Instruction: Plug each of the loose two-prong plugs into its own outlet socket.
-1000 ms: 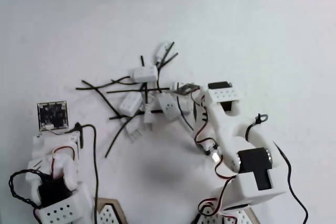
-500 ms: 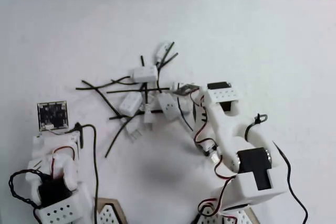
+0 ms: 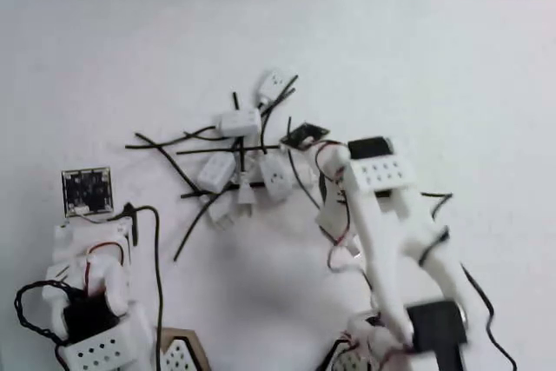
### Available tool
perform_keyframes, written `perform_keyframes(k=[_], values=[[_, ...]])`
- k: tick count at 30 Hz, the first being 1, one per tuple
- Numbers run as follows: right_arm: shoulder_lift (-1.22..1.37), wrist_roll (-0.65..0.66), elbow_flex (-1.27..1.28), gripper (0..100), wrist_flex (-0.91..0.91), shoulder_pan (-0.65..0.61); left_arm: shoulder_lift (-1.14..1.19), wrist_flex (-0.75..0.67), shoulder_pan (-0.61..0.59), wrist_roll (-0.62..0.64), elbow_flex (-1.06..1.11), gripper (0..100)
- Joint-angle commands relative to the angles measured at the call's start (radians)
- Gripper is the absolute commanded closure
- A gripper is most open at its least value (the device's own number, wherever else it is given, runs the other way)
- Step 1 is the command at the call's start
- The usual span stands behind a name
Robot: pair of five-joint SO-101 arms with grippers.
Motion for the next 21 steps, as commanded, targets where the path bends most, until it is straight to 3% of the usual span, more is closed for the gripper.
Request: perform_keyframes(k=[1, 5, 11, 18, 21], values=[[-0.26, -0.012, 0.021, 98.1, 0.021, -0.022, -0.012, -0.021, -0.005, 0.0, -0.008, 78], [-0.461, -0.034, 0.078, 98.1, 0.062, -0.137, -0.012, -0.021, 0.001, 0.0, -0.008, 78], [-0.588, -0.311, 0.101, 98.1, 0.03, -0.344, -0.012, -0.017, 0.048, 0.0, -0.008, 78], [-0.607, -0.531, 0.144, 98.1, -0.305, -0.378, -0.012, -0.023, 0.058, 0.005, -0.011, 78], [-0.608, -0.618, 0.258, 98.1, -0.518, -0.395, -0.012, -0.023, 0.114, 0.005, -0.015, 78]])
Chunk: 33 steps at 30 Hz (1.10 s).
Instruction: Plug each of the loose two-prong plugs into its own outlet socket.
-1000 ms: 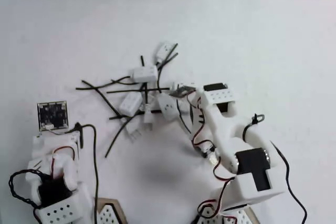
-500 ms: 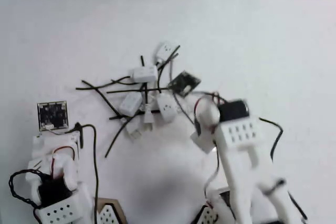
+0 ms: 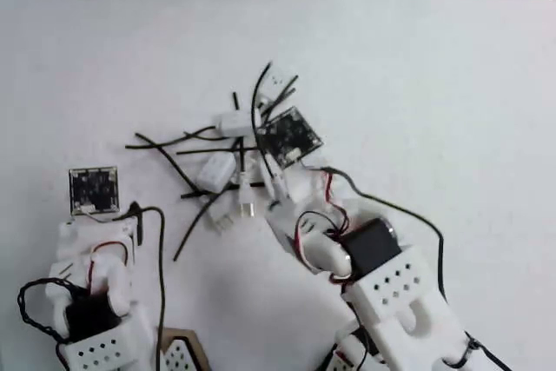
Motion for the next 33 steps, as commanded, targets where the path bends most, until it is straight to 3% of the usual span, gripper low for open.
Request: perform_keyframes(k=[1, 5, 10, 16, 25, 33], values=[[-0.022, -0.1, 0.107, 98.1, -0.263, -0.031, -0.012, -0.023, 0.07, 0.005, -0.017, 78], [-0.031, -0.144, 0.241, 98.1, -0.44, -0.056, -0.012, -0.112, 0.128, 0.006, -0.017, 78], [-0.17, -0.167, 0.307, 98.1, -0.453, -0.081, -0.012, -0.336, 0.133, 0.009, -0.017, 78], [-0.486, -0.163, 0.453, 98.1, -0.453, -0.252, -0.01, -0.468, 0.199, 0.097, -0.017, 78], [-0.799, -0.08, 0.611, 98.2, -0.433, -0.341, -0.008, -0.456, 0.498, 0.094, -0.034, 78], [-0.811, -0.078, 0.64, 98.2, -0.432, -0.338, -0.008, -0.135, 0.71, 0.092, -0.299, 78]])
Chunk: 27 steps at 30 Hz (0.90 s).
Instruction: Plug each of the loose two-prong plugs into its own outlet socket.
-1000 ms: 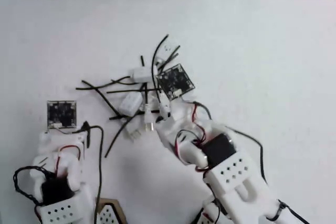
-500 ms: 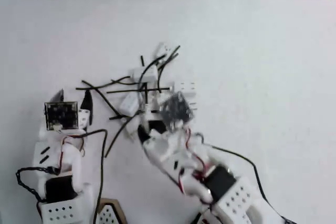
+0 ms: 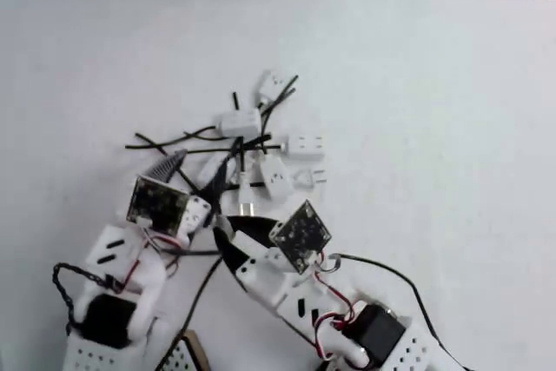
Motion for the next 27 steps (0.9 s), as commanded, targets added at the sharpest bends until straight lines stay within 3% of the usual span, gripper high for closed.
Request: perform_keyframes(k=[1, 5, 9, 19, 23, 27], values=[[-0.018, 0.011, -0.009, 98.2, 0.002, -0.008, -0.01, 0.129, 0.099, 0.003, -0.137, 78], [-0.018, 0.011, -0.006, 98.2, 0.013, -0.008, -0.01, 0.209, 0.193, 0.003, -0.147, 78], [-0.018, 0.011, -0.006, 98.2, 0.038, 0.008, -0.01, 0.212, 0.199, 0.003, -0.152, 78], [-0.018, 0.005, -0.006, 98.2, 0.031, 0.208, -0.004, 0.193, -0.139, -0.043, -0.147, 78], [-0.018, 0.0, -0.003, 98.2, -0.001, 0.286, 0.035, 0.176, -0.185, -0.11, -0.161, 78], [-0.016, -0.052, 0.012, 98.2, -0.059, 0.355, 0.275, 0.16, -0.185, -0.124, -0.252, 78]])
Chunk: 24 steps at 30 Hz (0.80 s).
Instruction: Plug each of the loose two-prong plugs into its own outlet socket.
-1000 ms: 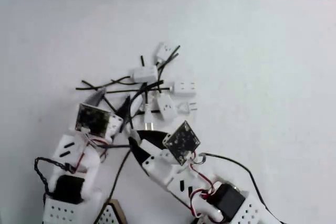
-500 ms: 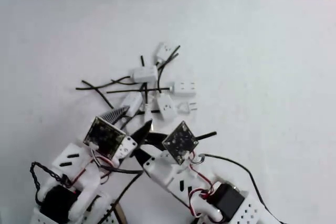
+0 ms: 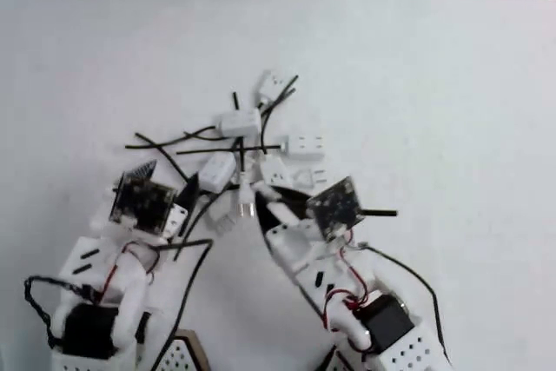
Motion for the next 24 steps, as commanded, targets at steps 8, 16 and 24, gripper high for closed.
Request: perform_keyframes(k=[8, 16, 24], values=[[-0.012, -0.077, 0.015, 98.2, -0.114, 0.134, 0.961, 0.127, 0.039, -0.006, -0.574, 66], [-0.013, -0.077, 0.031, 98.1, -0.116, 0.139, 1.543, 0.147, 0.054, 0.021, -0.899, 64], [-0.013, -0.077, 0.031, 98.1, -0.113, 0.139, 1.848, 0.155, 0.05, -0.02, -1.068, 68]])
